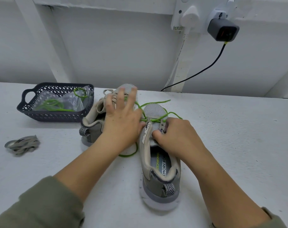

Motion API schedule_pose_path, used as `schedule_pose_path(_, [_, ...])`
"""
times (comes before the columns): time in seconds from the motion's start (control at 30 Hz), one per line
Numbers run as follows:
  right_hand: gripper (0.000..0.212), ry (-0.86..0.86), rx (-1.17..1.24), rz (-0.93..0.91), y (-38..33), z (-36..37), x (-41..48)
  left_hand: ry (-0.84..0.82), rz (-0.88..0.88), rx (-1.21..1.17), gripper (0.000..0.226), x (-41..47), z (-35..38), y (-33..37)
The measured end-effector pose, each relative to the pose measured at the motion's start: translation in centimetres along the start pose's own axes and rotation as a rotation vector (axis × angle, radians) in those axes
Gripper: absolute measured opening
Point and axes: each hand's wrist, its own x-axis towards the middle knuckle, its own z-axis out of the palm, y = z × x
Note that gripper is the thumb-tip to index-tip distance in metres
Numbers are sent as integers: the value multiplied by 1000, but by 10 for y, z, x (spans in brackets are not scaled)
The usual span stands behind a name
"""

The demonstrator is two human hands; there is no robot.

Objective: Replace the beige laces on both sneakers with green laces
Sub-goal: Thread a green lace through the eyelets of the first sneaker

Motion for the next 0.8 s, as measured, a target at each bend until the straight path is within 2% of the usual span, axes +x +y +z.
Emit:
schedule_pose_path(0.1, [28,0,6,-2,0,0,-1,50,107,-65,19,5,8,-2])
schedule_pose_path(0.23, [27,4,15,-4,1,1,0,-43,-55,39,36,-5,3,-5])
schedule_pose_path(0.3, [28,3,12,-5,1,1,0,-36,-104,35,39,-5,2,-7])
schedule_pose_path(0.43, [28,1,28,0,2,1,0,70,68,-116,17,4,9,-2])
schedule_pose_path(0.53, [28,2,42,12,3,1,0,36,16,-143,33,-2,4,-3])
schedule_pose_path(0.6, [29,-2,49,18,3,1,0,-55,-57,-15,44,-9,-7,-6])
schedule_pose_path(0.7, [30,-4,62,16,3,1,0,-102,-114,20,48,-7,-11,-11])
schedule_pose_path(0.8, [30,3,70,6,3,1,-1,-43,31,-119,32,4,-7,-7])
